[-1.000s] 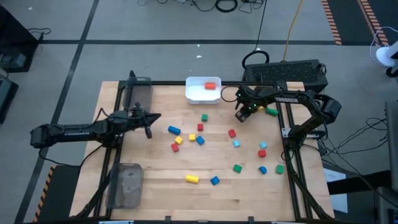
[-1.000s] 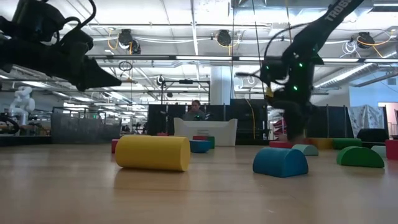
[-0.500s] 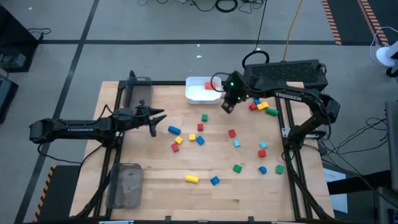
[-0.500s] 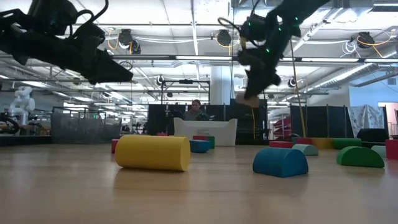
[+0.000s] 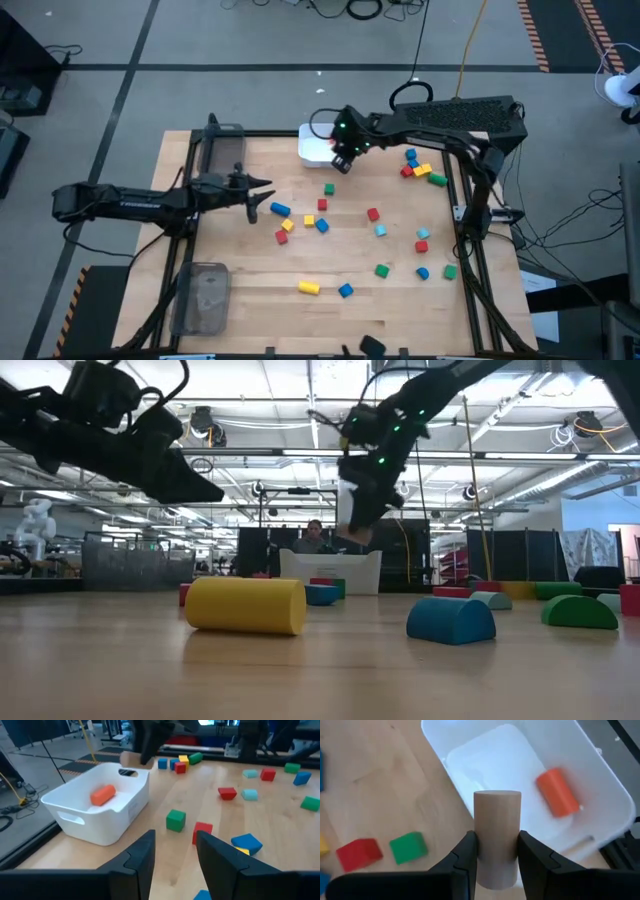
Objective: Sort blocks by size
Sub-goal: Put the brown cylinder block into the white bin
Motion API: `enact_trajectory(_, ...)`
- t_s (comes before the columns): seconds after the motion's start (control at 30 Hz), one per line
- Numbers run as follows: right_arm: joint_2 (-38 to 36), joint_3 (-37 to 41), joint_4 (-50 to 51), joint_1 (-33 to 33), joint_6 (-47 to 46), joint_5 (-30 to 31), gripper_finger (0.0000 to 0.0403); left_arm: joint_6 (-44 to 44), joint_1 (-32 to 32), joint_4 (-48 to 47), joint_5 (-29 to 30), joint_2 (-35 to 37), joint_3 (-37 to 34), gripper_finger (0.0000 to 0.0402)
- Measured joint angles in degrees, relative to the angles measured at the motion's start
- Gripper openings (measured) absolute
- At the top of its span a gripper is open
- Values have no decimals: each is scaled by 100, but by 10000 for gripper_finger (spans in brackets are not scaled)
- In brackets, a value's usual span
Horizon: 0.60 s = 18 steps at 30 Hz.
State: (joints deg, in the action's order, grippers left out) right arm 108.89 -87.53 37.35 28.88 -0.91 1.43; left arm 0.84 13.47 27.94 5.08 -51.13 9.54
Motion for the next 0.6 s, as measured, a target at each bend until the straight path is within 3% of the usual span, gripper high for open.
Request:
enact_trajectory(0.3,872,-833,-88,195,198,-2,91,158,0,-34,-349,-424,0,146)
enact_trajectory(0.6,1336,-970,-190,385,404,-25,91,280,-11,-168,-571,-669,-2,146)
